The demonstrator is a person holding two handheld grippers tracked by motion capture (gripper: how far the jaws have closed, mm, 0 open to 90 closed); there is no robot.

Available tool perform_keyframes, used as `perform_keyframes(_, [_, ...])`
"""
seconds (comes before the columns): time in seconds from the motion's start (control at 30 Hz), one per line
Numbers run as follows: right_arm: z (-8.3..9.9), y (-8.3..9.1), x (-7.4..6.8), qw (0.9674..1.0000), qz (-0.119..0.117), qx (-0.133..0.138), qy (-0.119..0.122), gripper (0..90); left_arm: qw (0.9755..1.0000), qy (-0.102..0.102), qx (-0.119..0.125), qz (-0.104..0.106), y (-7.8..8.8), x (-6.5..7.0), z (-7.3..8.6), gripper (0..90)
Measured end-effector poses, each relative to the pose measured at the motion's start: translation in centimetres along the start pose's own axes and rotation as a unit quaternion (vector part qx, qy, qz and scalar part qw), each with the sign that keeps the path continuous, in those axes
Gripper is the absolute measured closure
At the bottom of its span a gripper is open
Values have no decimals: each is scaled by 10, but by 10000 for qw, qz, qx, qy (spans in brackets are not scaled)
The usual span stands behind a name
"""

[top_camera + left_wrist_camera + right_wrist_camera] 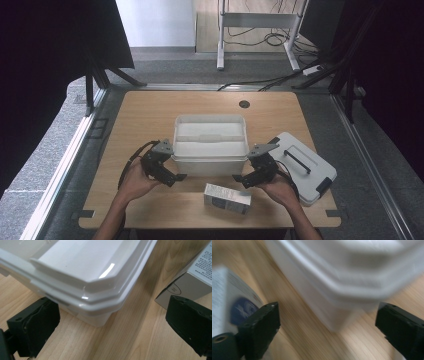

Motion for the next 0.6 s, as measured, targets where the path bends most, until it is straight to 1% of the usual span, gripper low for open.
perform_keyframes(0.03, [6, -1, 3, 10000, 50, -83, -2, 0, 10000, -39, -35, -17, 2, -1, 1, 0])
perform_keyframes(0.1, [19, -3, 8, 9997, 53, -206, -98, 0, 9999, -66, -81, -46, 5, -4, 3, 0])
perform_keyframes(0.17, [28, -3, 12, 9996, 119, -209, -170, 0, 9999, -71, -105, -58, 8, -7, 5, 0])
perform_keyframes(0.3, [45, -6, 17, 9992, 233, -288, -157, 0, 9997, -112, -156, -125, 15, -13, 6, 0])
perform_keyframes(0.37, [52, -9, 18, 9990, 272, -315, -144, 0, 9996, -148, -181, -178, 20, -17, 5, 0])
perform_keyframes(0.43, [59, -11, 19, 9985, 370, -382, -96, 0, 9995, -180, -198, -192, 25, -21, 3, 0])
perform_keyframes(0.53, [68, -15, 18, 9984, 394, -402, -94, 0, 9991, -236, -289, -210, 32, -28, -1, 0])
perform_keyframes(0.6, [72, -16, 17, 9985, 370, -380, -142, 0, 9987, -283, -364, -238, 37, -33, -4, 0])
Point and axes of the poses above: each handheld gripper's, and its own axes: y roughly backward along the jaws, z roughly out of its underside, x roughly to its right, the point moved 9 cm from there along -y, roughly forward along the jaws, and after that the axes turned 2 degrees about z, right-handed, at the moved point
